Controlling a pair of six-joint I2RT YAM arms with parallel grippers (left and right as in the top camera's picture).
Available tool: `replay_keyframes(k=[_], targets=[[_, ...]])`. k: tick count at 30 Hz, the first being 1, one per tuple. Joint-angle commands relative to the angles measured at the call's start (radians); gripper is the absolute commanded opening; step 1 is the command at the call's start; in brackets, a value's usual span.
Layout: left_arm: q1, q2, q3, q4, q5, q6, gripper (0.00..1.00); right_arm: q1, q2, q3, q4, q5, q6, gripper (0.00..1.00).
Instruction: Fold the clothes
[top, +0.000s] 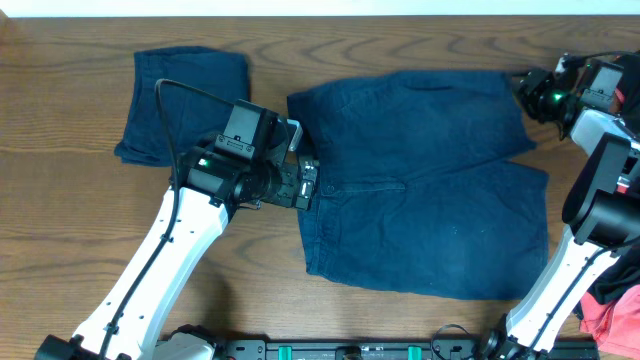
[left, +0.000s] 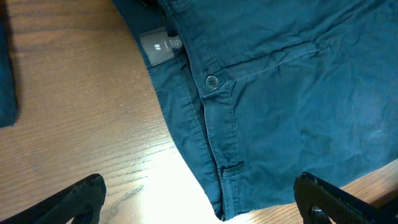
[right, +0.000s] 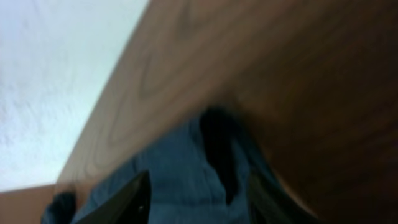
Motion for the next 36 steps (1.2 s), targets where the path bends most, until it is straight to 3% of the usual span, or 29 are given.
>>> replay_keyframes(k=[1, 7, 16, 20, 26, 31, 33, 36], targets=[[0.005, 0.004, 0.013, 0.005, -0.014, -0.002, 0.98, 0.032, 0.006, 0.005, -0.022, -0.023, -0.143, 0.46], [0.005, 0.004, 0.013, 0.005, -0.013, -0.002, 0.98, 0.050, 0.014, 0.005, -0.030, -0.019, -0.170, 0.38], [0.005, 0.004, 0.013, 0.005, -0.013, -0.002, 0.98, 0.058, 0.014, 0.005, -0.081, 0.121, -0.232, 0.44], [0.005, 0.004, 0.013, 0.004, -0.013, -0.002, 0.98, 0.067, 0.014, 0.005, -0.094, 0.151, -0.237, 0.53], [0.005, 0.004, 0.013, 0.002, -0.013, -0.002, 0.98, 0.072, 0.014, 0.005, -0.112, 0.164, -0.237, 0.51], [0.005, 0.004, 0.013, 0.005, -0.013, -0.002, 0.98, 0.111, 0.014, 0.005, -0.079, 0.165, -0.237, 0.26], [0.005, 0.004, 0.013, 0.005, -0.013, -0.002, 0.98, 0.128, 0.014, 0.005, -0.031, 0.164, -0.237, 0.03], [0.005, 0.004, 0.013, 0.005, -0.013, -0.002, 0.98, 0.148, 0.014, 0.006, 0.090, 0.153, -0.189, 0.01]])
